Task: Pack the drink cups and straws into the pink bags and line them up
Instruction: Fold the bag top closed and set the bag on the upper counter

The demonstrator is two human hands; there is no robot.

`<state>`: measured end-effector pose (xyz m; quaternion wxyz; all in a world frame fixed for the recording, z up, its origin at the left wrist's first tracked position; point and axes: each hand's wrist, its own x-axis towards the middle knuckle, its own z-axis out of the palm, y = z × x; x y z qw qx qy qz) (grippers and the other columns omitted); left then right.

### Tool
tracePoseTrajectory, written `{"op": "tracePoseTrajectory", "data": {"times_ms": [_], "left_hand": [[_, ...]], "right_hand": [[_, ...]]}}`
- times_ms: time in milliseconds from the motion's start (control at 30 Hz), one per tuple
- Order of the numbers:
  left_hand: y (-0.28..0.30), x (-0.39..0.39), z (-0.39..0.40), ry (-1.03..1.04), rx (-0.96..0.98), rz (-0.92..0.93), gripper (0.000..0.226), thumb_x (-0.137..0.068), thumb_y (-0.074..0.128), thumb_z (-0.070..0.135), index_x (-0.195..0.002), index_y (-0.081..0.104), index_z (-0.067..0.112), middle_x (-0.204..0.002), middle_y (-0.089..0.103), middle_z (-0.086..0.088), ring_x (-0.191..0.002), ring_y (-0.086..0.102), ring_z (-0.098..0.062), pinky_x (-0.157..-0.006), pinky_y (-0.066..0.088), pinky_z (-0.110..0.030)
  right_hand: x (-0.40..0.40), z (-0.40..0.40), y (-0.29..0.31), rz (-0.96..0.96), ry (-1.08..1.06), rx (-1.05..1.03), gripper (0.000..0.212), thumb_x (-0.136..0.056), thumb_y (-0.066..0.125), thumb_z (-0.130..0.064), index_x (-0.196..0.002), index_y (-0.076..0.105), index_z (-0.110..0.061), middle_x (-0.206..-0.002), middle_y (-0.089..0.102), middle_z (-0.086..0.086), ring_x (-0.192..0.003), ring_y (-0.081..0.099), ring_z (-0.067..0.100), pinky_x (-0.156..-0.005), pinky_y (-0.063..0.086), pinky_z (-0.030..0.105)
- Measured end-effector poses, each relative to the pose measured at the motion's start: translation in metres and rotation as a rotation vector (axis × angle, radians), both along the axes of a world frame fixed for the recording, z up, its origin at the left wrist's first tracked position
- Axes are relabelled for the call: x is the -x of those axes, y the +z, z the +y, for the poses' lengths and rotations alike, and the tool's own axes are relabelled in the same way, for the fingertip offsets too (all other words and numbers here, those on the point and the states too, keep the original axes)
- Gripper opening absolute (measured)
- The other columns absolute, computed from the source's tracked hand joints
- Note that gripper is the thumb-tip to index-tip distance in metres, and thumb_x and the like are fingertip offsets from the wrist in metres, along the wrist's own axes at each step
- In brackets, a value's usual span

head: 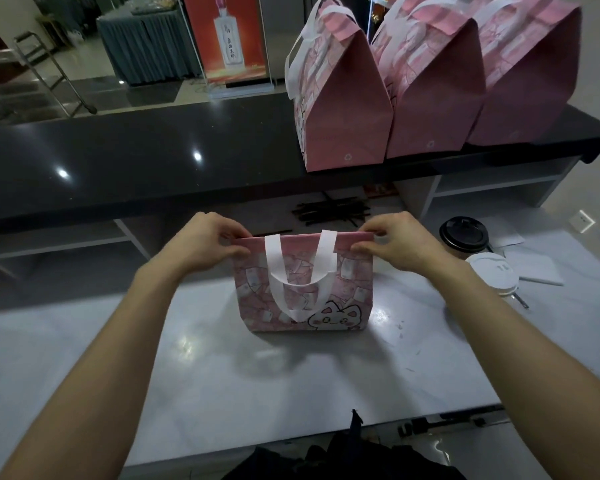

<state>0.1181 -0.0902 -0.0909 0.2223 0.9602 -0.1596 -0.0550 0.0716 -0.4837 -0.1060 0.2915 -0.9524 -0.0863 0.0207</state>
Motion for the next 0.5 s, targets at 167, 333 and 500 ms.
{"op": "tracePoseTrajectory", "data": {"times_ms": [167, 333, 500], "left_hand": [[-0.016, -0.002, 0.001, 0.015, 0.043, -0.106, 0.017, -0.087, 0.092, 0.024, -0.098, 0.087, 0.036, -0.082, 0.075, 0.028, -0.088, 0.068, 0.017, -0.075, 0.053, -0.012], [-0.02, -0.001, 0.002, 0.015, 0.027, -0.145, 0.015, -0.091, 0.089, 0.022, -0.103, 0.087, 0.031, -0.085, 0.075, 0.026, -0.088, 0.07, 0.014, -0.074, 0.053, -0.012], [-0.017, 0.001, 0.0, -0.01, -0.045, -0.121, 0.027, -0.096, 0.081, 0.008, -0.115, 0.085, 0.027, -0.096, 0.078, 0.014, -0.091, 0.074, -0.003, -0.087, 0.064, -0.031]], "right_hand": [[-0.001, 0.0, -0.008, -0.098, 0.041, 0.071, 0.012, -0.094, 0.081, -0.044, -0.093, 0.07, -0.041, -0.092, 0.066, -0.021, -0.09, 0.063, 0.006, -0.081, 0.059, 0.039], [-0.001, 0.003, -0.018, -0.187, 0.028, 0.056, 0.015, -0.097, 0.079, -0.04, -0.092, 0.074, -0.026, -0.088, 0.064, -0.017, -0.083, 0.061, 0.005, -0.074, 0.057, 0.036], [-0.001, -0.006, -0.022, -0.154, 0.009, 0.045, 0.005, -0.101, 0.075, -0.028, -0.104, 0.078, -0.024, -0.093, 0.065, -0.017, -0.088, 0.062, 0.008, -0.08, 0.053, 0.033]]}}
